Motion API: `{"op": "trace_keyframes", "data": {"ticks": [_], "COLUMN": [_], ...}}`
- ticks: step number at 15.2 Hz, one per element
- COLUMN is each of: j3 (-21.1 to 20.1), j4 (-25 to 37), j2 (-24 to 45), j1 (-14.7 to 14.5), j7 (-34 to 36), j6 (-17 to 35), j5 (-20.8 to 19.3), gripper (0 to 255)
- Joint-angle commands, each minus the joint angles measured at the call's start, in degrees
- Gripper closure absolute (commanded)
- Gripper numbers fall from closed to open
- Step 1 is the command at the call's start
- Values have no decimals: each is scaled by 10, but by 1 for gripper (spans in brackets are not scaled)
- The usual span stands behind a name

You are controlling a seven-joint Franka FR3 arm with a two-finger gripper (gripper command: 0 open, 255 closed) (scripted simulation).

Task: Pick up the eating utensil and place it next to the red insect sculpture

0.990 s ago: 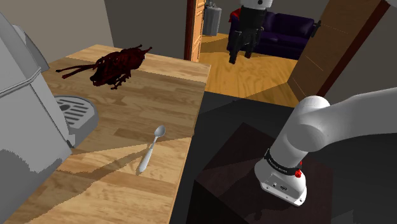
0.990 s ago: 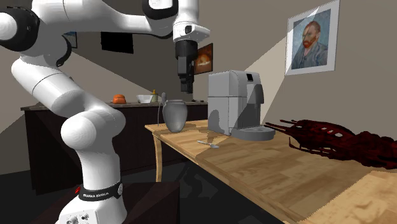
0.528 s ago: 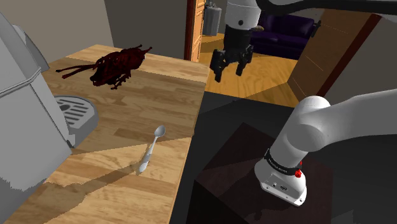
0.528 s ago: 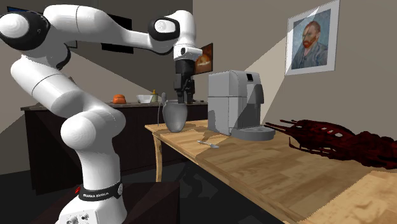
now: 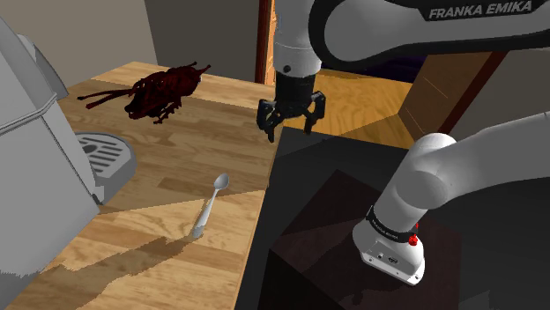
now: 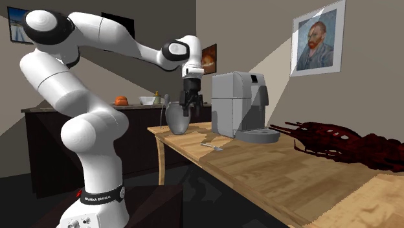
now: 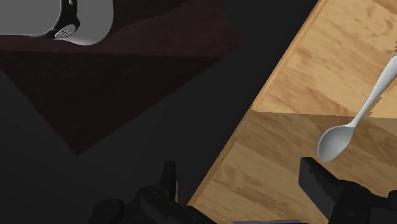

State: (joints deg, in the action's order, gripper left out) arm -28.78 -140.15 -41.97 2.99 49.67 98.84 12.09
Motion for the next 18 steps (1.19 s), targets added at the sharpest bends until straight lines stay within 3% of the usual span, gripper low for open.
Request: {"op": "trace_keyframes", "data": {"ticks": [1, 6, 10, 13, 15, 17, 18], "j3": [-42, -147, -244, -329, -372, -358, -338], "j4": [10, 54, 106, 154, 193, 238, 251], "j2": [32, 128, 232, 344, 454, 560, 577], "j1": [11, 58, 117, 171, 186, 145, 122], "j7": [58, 197, 327, 454, 567, 669, 685], "j6": [24, 75, 113, 133, 132, 115, 111], "j5": [12, 9, -34, -115, -215, -309, -322], "gripper": [0, 0, 0, 0, 0, 0, 0]}}
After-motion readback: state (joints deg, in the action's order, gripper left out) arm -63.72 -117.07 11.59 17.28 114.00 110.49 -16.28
